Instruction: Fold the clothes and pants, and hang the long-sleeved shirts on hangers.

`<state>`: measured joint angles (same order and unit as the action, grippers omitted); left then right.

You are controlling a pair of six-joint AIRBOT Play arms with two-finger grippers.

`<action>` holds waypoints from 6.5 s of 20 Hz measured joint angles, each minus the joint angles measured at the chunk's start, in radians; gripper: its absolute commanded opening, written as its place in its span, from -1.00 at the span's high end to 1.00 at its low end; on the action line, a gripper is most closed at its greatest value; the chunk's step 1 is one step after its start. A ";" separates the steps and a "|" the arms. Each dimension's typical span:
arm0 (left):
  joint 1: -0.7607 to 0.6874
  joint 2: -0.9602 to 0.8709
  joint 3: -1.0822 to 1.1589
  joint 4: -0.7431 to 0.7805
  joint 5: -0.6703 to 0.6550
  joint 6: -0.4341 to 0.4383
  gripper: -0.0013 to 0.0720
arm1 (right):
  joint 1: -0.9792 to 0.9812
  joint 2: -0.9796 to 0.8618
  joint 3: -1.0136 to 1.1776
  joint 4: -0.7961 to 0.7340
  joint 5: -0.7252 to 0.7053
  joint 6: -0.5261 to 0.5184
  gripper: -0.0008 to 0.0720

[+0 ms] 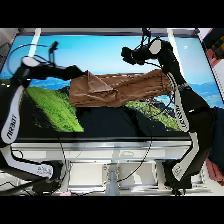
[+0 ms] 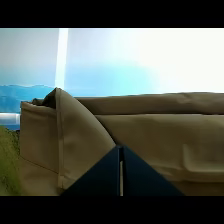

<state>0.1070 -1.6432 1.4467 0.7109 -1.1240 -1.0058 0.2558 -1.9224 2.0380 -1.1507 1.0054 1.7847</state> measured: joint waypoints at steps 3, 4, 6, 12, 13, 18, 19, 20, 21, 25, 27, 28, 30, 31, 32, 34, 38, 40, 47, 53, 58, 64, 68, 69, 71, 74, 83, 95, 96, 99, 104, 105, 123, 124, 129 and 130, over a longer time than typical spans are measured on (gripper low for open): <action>0.086 -0.040 -0.001 0.067 -0.047 0.000 -0.97 | -0.002 0.000 0.000 -0.009 0.001 0.000 0.86; 0.100 -0.060 -0.001 0.076 -0.055 0.000 -0.97 | -0.002 0.000 0.000 -0.011 0.001 0.000 0.86; 0.116 -0.104 -0.001 0.095 -0.070 0.000 -0.97 | -0.002 0.000 0.000 -0.014 0.001 0.000 0.86; 0.119 -0.225 -0.001 0.085 -0.082 0.000 -0.96 | -0.002 0.000 0.000 -0.017 0.001 0.000 0.86; 0.113 -0.235 0.000 0.074 -0.082 0.002 -0.96 | -0.002 0.000 0.000 -0.018 0.001 0.000 0.86; 0.057 -0.264 -0.002 0.073 -0.055 0.002 0.78 | -0.002 0.000 0.000 -0.017 0.003 0.000 0.86; 0.047 -0.266 -0.002 0.084 -0.053 0.000 0.89 | -0.002 0.000 0.000 -0.017 0.005 0.000 0.85; 0.039 -0.266 -0.002 0.081 -0.051 -0.002 0.89 | -0.002 0.000 0.000 -0.016 0.010 0.000 0.86; 0.033 -0.265 -0.002 0.076 -0.050 -0.001 0.89 | -0.002 0.000 0.000 -0.016 0.017 0.000 0.86; 0.031 -0.197 0.001 0.050 -0.101 -0.029 0.90 | -0.002 0.002 0.000 -0.017 0.079 -0.025 0.85; 0.035 -0.130 0.014 0.056 -0.158 -0.069 0.90 | -0.002 0.002 0.000 -0.016 0.136 -0.062 0.86; 0.037 -0.094 0.028 0.068 -0.187 -0.098 0.90 | -0.002 0.002 0.000 -0.016 0.167 -0.077 0.86; 0.039 -0.024 0.071 0.107 -0.250 -0.169 0.90 | -0.002 0.002 0.000 -0.011 0.224 -0.106 0.85; 0.040 0.010 0.100 0.129 -0.284 -0.204 0.90 | -0.002 0.002 0.000 -0.008 0.248 -0.117 0.86; 0.041 0.038 0.127 0.145 -0.315 -0.233 0.90 | -0.002 0.002 0.000 -0.006 0.264 -0.124 0.85; 0.041 0.089 0.181 0.169 -0.369 -0.280 0.90 | 0.002 0.002 0.000 -0.002 0.285 -0.133 0.86; 0.040 0.156 0.235 0.186 -0.422 -0.323 0.89 | 0.036 0.002 -0.003 0.005 0.265 -0.143 0.86; 0.038 0.173 0.245 0.190 -0.434 -0.330 0.89 | 0.070 0.002 -0.021 0.005 0.201 -0.144 0.86; 0.021 0.188 0.255 0.147 -0.444 -0.341 0.89 | 0.232 -0.061 -0.123 -0.005 -0.073 -0.027 0.86; 0.017 0.188 0.255 0.098 -0.381 -0.326 0.89 | 0.401 -0.181 -0.140 0.071 -0.183 0.069 0.86; -0.026 0.184 0.255 0.055 -0.292 -0.233 0.89 | 0.520 -0.209 -0.141 0.100 -0.268 0.087 0.86; -0.117 0.151 0.255 0.042 -0.211 -0.156 0.89 | 0.483 -0.206 -0.142 0.097 -0.219 0.140 0.86; -0.143 0.138 0.256 0.040 -0.200 -0.130 0.89 | 0.397 -0.164 -0.142 0.045 -0.151 0.153 0.86; -0.146 0.136 0.256 0.040 -0.198 -0.123 0.89 | 0.373 -0.148 -0.142 0.026 -0.128 0.134 0.86; -0.149 0.134 0.256 0.040 -0.195 -0.116 0.89 | 0.312 -0.106 -0.142 -0.005 -0.071 0.059 0.86; -0.160 0.131 0.256 0.040 -0.191 -0.112 0.89 | 0.204 -0.039 -0.142 -0.027 0.049 -0.060 0.86; -0.309 0.085 0.256 0.040 -0.132 -0.105 0.89 | -0.150 0.148 -0.142 -0.042 0.196 -0.171 0.86; -0.573 -0.089 0.255 0.037 0.193 -0.105 0.89 | -0.332 0.212 -0.142 -0.044 0.253 -0.182 0.86; -0.592 -0.109 0.256 0.037 0.238 -0.105 0.89 | -0.332 0.212 -0.142 -0.043 0.255 -0.182 0.86; -0.646 -0.171 0.256 0.037 0.375 -0.093 0.89 | -0.335 0.212 -0.142 -0.040 0.259 -0.182 0.86; -0.716 -0.243 0.256 0.035 0.516 -0.082 0.89 | -0.326 0.212 -0.142 -0.035 0.264 -0.182 0.86; -0.726 -0.249 0.256 0.035 0.532 -0.081 0.87 | -0.322 0.212 -0.142 -0.035 0.261 -0.181 0.86; -0.621 -0.047 0.256 0.043 0.415 -0.078 -0.79 | -0.436 0.077 -0.142 0.090 0.297 -0.461 0.86; -0.602 -0.035 0.256 0.043 0.393 -0.078 -0.79 | -0.460 0.039 -0.142 0.204 0.340 -0.499 0.85; -0.543 -0.013 0.256 0.045 0.291 -0.079 -0.79 | -0.487 -0.071 -0.140 0.526 0.406 -0.609 -0.66; -0.538 -0.010 0.256 0.044 0.280 -0.079 -0.79 | -0.475 -0.079 -0.134 0.525 0.393 -0.626 -0.65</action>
<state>-0.4313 -1.6535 1.7023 0.7551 -0.8436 -1.0843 -0.2195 -2.0014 1.9038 -0.6258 1.3983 1.1587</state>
